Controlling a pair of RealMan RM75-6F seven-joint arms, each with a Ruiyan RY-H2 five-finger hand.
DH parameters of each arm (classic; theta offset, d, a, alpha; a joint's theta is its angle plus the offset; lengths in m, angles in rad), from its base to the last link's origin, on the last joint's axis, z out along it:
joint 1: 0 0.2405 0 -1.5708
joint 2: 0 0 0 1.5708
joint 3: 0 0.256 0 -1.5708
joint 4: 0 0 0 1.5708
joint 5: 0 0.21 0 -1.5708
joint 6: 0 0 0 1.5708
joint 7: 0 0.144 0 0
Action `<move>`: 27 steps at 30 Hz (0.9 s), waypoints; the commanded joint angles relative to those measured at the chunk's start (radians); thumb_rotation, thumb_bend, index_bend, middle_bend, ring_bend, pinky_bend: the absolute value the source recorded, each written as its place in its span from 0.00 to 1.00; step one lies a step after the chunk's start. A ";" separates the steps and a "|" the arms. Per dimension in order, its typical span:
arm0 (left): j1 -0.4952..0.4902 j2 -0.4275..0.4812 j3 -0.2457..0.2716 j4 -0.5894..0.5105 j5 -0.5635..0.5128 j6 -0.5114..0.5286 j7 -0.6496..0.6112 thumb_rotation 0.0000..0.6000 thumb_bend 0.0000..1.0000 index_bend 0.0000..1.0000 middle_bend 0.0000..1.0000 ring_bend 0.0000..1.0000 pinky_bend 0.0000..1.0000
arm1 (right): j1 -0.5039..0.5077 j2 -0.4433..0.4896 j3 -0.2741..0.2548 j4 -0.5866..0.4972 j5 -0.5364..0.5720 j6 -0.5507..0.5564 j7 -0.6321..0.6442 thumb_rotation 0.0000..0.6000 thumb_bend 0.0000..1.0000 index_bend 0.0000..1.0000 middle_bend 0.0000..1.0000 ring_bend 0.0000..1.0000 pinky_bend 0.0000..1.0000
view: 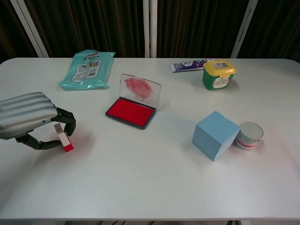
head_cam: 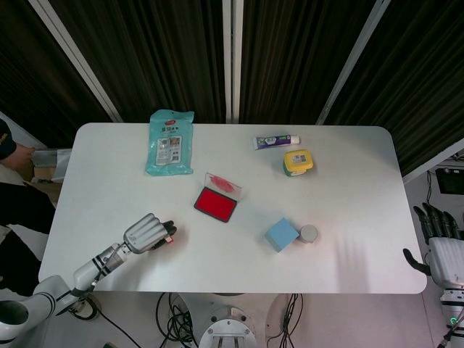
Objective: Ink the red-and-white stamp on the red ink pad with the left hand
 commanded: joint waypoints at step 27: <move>-0.136 0.106 -0.140 -0.284 -0.173 -0.166 -0.151 1.00 0.38 0.58 0.57 1.00 1.00 | 0.005 -0.007 -0.004 -0.004 -0.001 -0.010 -0.013 1.00 0.17 0.00 0.00 0.00 0.00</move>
